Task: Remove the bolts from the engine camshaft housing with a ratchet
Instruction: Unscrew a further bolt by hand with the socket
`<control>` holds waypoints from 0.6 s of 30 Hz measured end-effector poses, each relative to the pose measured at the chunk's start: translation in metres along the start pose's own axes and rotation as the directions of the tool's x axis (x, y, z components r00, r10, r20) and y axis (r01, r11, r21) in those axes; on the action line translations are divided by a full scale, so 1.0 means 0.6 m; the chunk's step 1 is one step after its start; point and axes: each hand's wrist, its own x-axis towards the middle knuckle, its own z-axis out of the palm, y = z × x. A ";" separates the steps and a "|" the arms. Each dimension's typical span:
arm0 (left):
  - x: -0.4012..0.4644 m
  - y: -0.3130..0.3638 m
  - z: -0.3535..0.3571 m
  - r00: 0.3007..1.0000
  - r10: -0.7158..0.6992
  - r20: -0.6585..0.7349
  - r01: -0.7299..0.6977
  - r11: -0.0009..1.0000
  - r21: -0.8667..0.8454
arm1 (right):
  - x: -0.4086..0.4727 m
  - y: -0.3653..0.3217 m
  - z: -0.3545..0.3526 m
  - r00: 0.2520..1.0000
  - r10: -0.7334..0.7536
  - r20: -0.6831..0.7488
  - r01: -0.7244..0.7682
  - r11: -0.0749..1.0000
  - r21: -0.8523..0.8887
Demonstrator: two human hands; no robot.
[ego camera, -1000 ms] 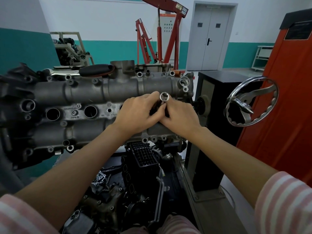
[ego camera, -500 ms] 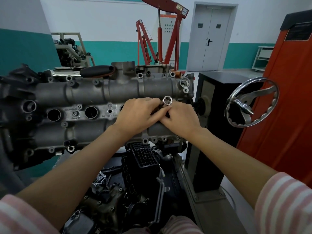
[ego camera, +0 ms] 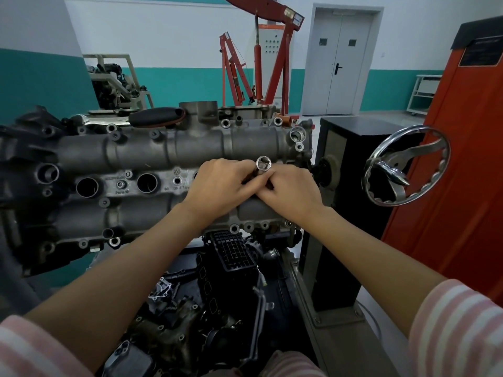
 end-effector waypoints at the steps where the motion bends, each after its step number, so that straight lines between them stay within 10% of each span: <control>1: 0.000 0.000 0.000 1.000 -0.001 0.005 0.001 1.000 0.003 | -0.001 -0.001 -0.001 1.000 -0.008 -0.019 0.008 1.000 0.000; 18: -0.001 0.004 0.001 0.999 0.038 -0.015 -0.038 0.999 -0.008 | 0.005 0.003 0.005 0.997 0.030 0.076 -0.023 0.996 -0.090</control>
